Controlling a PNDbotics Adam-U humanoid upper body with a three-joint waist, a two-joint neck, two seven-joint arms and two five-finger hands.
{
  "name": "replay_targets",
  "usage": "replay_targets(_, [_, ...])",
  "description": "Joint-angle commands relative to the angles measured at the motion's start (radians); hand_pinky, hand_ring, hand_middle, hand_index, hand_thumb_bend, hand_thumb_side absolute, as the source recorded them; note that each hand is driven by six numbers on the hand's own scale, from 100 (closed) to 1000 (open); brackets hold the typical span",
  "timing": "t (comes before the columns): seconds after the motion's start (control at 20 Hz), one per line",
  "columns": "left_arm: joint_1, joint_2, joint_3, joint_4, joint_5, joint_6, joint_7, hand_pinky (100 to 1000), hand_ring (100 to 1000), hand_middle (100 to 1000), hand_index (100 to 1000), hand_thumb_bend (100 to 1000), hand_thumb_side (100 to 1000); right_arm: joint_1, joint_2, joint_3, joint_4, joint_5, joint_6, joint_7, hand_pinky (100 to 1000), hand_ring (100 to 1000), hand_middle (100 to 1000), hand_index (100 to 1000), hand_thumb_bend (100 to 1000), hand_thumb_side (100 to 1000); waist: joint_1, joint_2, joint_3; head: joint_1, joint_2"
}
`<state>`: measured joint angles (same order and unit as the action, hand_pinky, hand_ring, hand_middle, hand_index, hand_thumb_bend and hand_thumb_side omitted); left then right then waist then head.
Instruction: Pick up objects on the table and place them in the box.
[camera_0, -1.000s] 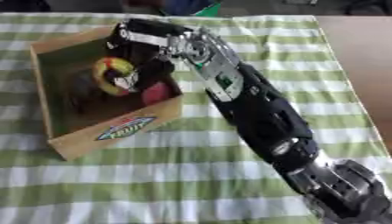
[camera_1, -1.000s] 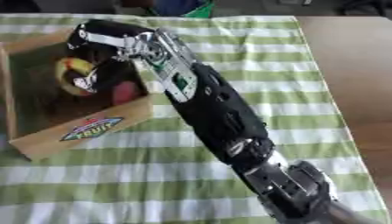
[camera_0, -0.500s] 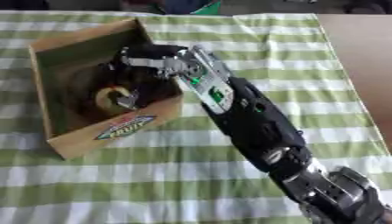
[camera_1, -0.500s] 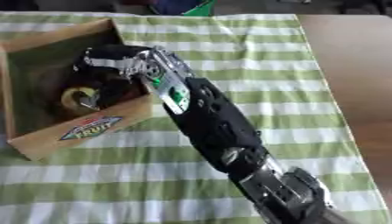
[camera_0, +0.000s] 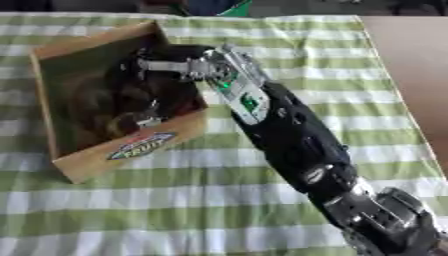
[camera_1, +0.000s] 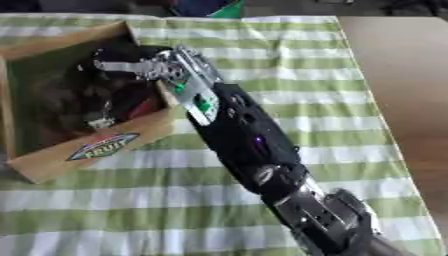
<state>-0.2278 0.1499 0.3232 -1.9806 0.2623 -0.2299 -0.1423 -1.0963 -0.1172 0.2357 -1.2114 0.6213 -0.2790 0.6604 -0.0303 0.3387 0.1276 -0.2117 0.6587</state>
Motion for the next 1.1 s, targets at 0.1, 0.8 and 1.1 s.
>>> replay_targets(0.1, [-0.002, 0.022, 0.002, -0.019, -0.001, 0.003, 0.002, 460, 696, 659, 729, 100, 939, -0.033, -0.068, -0.049, -0.134, -0.131, 0.076, -0.035, 725, 789, 754, 934, 351, 881, 0.007, -0.028, -0.007, 0.013, 0.001])
replay_targets(0.8, [0.017, 0.031, 0.016, -0.019, -0.009, -0.012, 0.028, 459, 698, 662, 731, 100, 925, 0.171, -0.407, -0.141, -0.575, -0.655, 0.355, -0.428, 741, 764, 756, 915, 100, 1000, 0.029, -0.041, -0.047, 0.057, 0.021])
replay_targets(1.1, [0.023, 0.036, 0.023, -0.019, -0.009, -0.025, 0.054, 458, 698, 666, 734, 100, 923, 0.302, -0.498, -0.170, -0.727, -0.818, 0.354, -0.622, 812, 825, 797, 916, 100, 1000, 0.044, -0.042, -0.058, 0.076, 0.026])
